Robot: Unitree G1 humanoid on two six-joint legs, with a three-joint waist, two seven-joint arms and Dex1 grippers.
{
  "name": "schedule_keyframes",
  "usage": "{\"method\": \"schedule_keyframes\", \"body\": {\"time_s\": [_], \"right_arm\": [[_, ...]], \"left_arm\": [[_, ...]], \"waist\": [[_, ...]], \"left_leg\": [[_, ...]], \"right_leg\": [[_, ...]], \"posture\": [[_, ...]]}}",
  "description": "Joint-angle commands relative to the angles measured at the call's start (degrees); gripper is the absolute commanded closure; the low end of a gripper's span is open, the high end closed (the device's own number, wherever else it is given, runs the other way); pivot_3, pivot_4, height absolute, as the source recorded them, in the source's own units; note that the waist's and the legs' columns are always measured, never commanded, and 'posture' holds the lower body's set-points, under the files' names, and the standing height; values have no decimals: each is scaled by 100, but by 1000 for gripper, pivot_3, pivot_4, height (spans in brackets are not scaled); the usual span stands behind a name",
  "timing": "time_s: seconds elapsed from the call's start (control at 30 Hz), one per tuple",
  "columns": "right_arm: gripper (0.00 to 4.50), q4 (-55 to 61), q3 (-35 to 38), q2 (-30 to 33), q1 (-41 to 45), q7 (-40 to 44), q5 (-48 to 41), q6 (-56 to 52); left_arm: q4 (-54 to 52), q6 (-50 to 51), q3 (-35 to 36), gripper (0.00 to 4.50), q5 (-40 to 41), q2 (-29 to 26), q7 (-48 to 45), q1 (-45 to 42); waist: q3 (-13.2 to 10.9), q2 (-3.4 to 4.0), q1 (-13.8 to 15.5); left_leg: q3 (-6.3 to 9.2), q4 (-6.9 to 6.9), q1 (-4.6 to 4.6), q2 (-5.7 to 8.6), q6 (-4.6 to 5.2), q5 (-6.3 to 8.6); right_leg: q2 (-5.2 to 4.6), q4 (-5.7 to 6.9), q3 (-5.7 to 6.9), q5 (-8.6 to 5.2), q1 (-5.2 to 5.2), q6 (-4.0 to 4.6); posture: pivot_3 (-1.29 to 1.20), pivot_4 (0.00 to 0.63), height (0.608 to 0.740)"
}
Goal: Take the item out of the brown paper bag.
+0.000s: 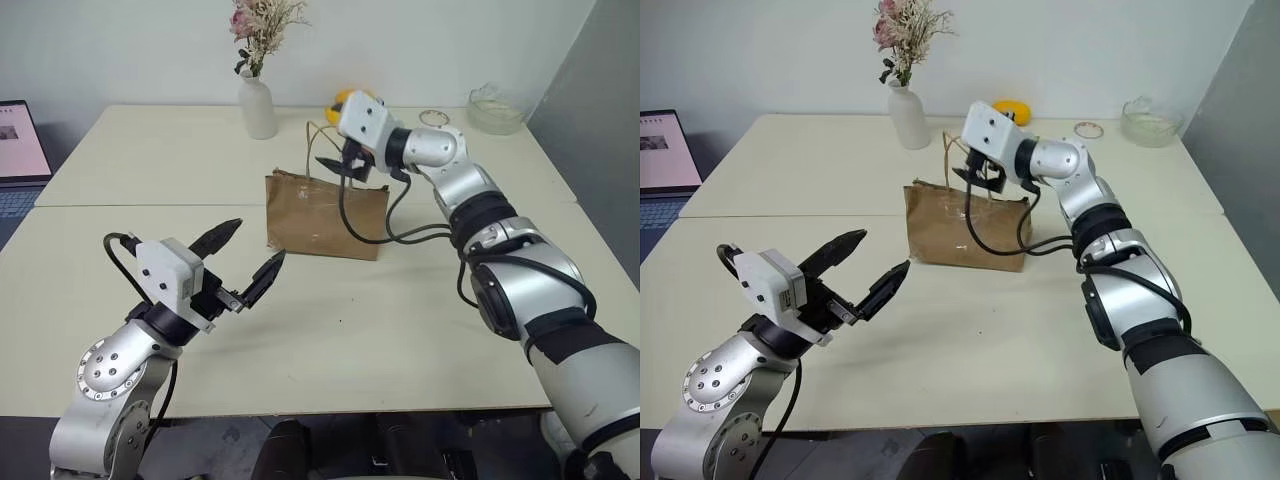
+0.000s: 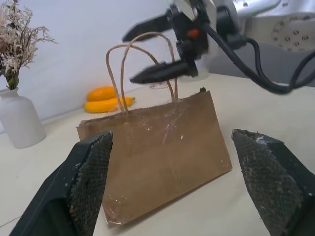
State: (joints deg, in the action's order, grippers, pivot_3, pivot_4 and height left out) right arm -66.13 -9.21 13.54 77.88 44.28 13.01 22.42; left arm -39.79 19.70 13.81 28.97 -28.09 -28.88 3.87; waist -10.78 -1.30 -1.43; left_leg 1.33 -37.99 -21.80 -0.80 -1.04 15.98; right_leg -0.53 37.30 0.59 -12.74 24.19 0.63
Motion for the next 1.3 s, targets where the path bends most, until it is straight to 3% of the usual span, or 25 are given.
{"method": "schedule_keyframes", "body": {"time_s": [0.03,0.2,0.37,0.47,0.6,0.83,1.07,1.3], "right_arm": [[36,1233,158,347,-435,658,-452,-445],[36,4363,432,943,-2147,1119,-1217,-2498],[36,6815,785,1386,-3579,993,-1931,-4474],[0,7784,979,1570,-4231,843,-2313,-5334],[0,9037,864,1483,-5457,516,-2760,-6214],[0,9199,338,1151,-6014,-113,-2758,-6404],[0,7736,-271,633,-5466,-530,-2423,-6091],[0,6436,-269,197,-4726,-749,-2282,-5691]], "left_arm": [[30,266,183,439,258,-125,114,-232],[188,621,256,439,407,-272,236,-634],[281,649,232,439,422,-337,131,-730],[356,621,242,1055,466,-388,28,-768],[510,564,282,2313,548,-520,-261,-827],[544,551,310,4476,495,-640,-352,-848],[610,515,257,4476,343,-687,-324,-941],[540,586,237,4476,321,-707,-267,-963]], "waist": [[0,0,4],[0,0,58],[0,0,86],[0,0,99],[7,-11,120],[8,-13,77],[9,-14,55],[9,-14,18]], "left_leg": [[0,-1,0,0,0,0],[5,-3,0,0,0,0],[0,-1,2,2,0,0],[7,-2,4,1,0,0],[8,-4,17,-1,0,0],[-3,-12,37,4,-2,-1],[-4,-10,35,1,-2,-1],[-1,-8,32,2,-2,-1]], "right_leg": [[0,2,-1,0,1,0],[-2,4,5,0,-2,-1],[-5,6,1,0,1,-2],[-2,9,6,-3,-1,-6],[6,12,8,-17,-11,-27],[28,44,-5,-17,-11,-28],[38,44,-8,-18,-8,-27],[37,42,-6,-18,-7,-27]], "posture": [[0,150,740],[0,150,740],[0,150,740],[0,150,740],[0,150,740],[0,150,740],[0,150,740],[0,150,740]]}}
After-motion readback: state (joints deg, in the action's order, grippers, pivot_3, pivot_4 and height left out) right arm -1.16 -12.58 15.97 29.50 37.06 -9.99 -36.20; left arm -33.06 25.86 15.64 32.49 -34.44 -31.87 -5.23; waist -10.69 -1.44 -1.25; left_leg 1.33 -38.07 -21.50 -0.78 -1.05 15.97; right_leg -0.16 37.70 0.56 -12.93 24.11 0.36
